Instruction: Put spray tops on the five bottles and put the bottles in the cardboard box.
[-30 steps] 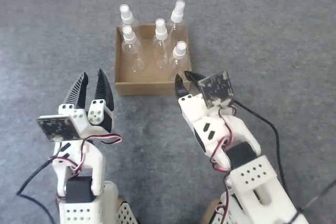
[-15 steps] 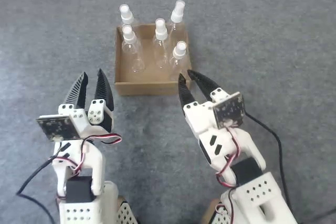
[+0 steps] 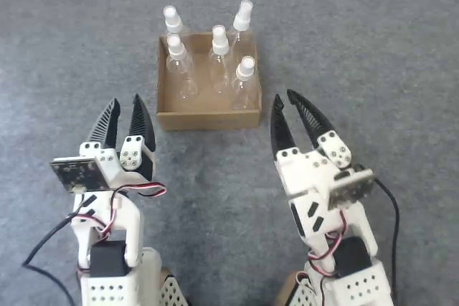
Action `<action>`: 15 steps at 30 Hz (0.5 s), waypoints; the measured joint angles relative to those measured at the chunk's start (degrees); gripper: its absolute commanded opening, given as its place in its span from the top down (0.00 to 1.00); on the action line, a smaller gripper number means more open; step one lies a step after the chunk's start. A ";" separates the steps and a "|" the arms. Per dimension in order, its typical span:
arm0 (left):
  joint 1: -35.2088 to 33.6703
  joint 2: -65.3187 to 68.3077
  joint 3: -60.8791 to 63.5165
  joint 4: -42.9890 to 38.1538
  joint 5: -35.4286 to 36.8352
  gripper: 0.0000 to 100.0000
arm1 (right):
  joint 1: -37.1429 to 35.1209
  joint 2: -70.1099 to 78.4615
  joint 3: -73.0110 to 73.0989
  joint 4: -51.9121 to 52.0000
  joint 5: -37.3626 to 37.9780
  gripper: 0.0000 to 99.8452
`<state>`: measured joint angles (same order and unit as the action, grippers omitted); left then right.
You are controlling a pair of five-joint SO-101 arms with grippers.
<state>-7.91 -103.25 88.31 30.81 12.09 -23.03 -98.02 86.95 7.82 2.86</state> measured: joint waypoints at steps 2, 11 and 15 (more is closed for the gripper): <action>0.00 0.00 0.00 0.00 0.00 0.88 | 0.09 -4.13 1.14 0.00 0.00 0.96; 0.00 0.00 0.00 0.00 0.00 0.88 | 0.09 -5.10 1.32 0.00 0.00 0.96; 0.00 0.00 0.00 0.00 0.00 0.88 | 1.23 -5.10 1.32 -3.87 0.00 0.96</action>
<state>-7.91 -103.25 88.31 30.81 12.09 -21.80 -103.12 88.26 3.96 2.86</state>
